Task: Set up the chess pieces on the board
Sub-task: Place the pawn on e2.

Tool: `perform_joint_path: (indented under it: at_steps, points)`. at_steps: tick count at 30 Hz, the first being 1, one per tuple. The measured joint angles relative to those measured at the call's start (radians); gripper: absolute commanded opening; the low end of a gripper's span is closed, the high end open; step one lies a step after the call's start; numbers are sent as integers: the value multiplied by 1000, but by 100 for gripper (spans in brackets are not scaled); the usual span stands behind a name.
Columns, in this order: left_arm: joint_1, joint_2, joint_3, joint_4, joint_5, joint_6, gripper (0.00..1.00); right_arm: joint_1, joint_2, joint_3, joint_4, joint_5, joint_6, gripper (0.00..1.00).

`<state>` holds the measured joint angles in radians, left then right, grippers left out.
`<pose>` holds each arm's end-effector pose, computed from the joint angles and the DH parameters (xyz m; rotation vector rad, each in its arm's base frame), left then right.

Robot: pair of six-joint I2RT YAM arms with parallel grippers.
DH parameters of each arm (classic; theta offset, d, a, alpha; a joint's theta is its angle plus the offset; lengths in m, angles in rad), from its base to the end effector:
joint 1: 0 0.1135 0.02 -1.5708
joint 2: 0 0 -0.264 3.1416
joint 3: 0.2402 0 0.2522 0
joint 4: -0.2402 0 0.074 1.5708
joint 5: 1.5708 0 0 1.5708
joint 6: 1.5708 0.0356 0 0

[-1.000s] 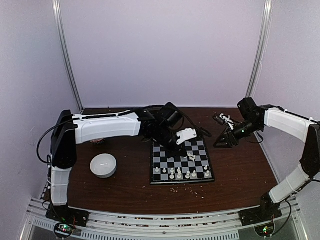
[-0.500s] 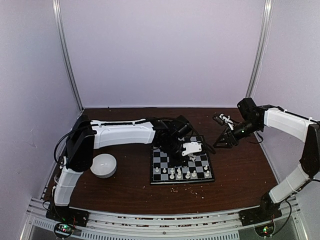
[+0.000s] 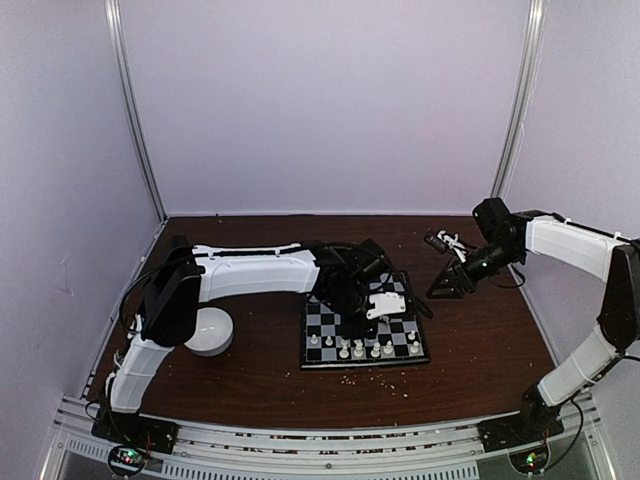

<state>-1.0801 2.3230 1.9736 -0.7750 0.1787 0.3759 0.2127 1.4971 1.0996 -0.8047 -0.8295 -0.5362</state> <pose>0.2292 -0.4424 0.1804 1.8711 2.0152 -0.4464 0.2730 0.0858 0.2458 -1.0948 2.2303 1.0017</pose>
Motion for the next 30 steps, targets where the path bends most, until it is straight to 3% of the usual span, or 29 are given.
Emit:
perform_joint_path:
  at_steps: [30]
  points:
    - [-10, 41, 39, -13, 14, 0, 3, 0, 16, 3, -21, -1, -15, 52]
